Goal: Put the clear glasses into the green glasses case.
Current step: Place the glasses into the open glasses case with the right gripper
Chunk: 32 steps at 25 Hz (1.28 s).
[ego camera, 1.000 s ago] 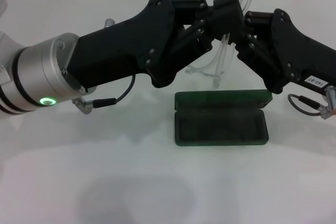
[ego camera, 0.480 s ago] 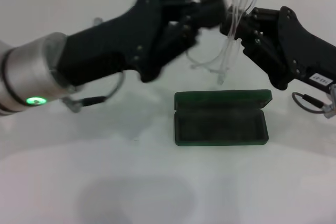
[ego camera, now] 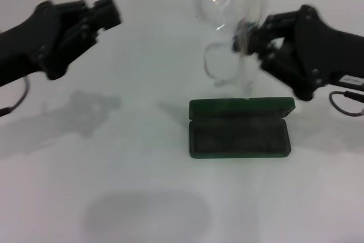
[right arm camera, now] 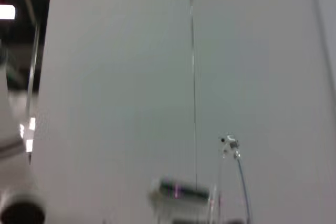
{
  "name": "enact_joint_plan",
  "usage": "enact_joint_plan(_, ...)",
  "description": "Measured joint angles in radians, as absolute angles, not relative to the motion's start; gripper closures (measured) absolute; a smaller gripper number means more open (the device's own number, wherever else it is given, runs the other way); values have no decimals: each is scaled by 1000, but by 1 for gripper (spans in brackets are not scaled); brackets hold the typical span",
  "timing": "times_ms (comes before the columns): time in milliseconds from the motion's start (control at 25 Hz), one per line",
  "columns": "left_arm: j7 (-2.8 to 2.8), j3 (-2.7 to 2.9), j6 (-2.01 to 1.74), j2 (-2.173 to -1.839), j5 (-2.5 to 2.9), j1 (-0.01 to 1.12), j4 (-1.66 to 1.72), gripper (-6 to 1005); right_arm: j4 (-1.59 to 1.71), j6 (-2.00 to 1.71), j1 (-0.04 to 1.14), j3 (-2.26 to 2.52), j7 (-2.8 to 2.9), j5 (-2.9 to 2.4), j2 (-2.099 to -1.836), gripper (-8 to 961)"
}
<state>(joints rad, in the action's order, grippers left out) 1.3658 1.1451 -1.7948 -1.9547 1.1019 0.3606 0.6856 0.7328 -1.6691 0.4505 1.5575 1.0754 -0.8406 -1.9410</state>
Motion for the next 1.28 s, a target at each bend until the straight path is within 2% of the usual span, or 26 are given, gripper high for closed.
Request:
enact_joint_plan(120, 1382, 1030, -1795, -1949, 1205, 342, 686, 904, 961, -1555, 400, 1504, 1236, -1039, -1928, 881)
enact_joint_plan(200, 1388, 956, -1794, -1951, 1272, 335, 691, 904, 1111, -1519, 374, 1443, 1367, -1215, -1941, 880)
enact_joint_plan(360, 1391, 829, -1785, -1956, 1364, 328, 695, 904, 1450, -1523, 366, 1320, 1725, -1607, -2001, 880)
enact_joint_plan(480, 1390, 754, -1766, -1960, 1421, 324, 702, 904, 1614, -1566, 427, 1314, 1976, -1833, -2013, 879)
enact_joint_plan(760, 1381, 668, -1724, -1981, 1483, 281, 744, 904, 1667, -1711, 655, 1364, 2338, -2086, -2013, 878)
enact_joint_plan(960, 1376, 664, -1720, -1986, 1487, 257, 746, 904, 1620, -1761, 767, 1492, 2487, -2271, -2018, 878)
enact_joint_plan(1280, 1364, 662, -1719, -1998, 1487, 223, 745, 904, 1555, -1799, 819, 1628, 2550, -2366, -2023, 876)
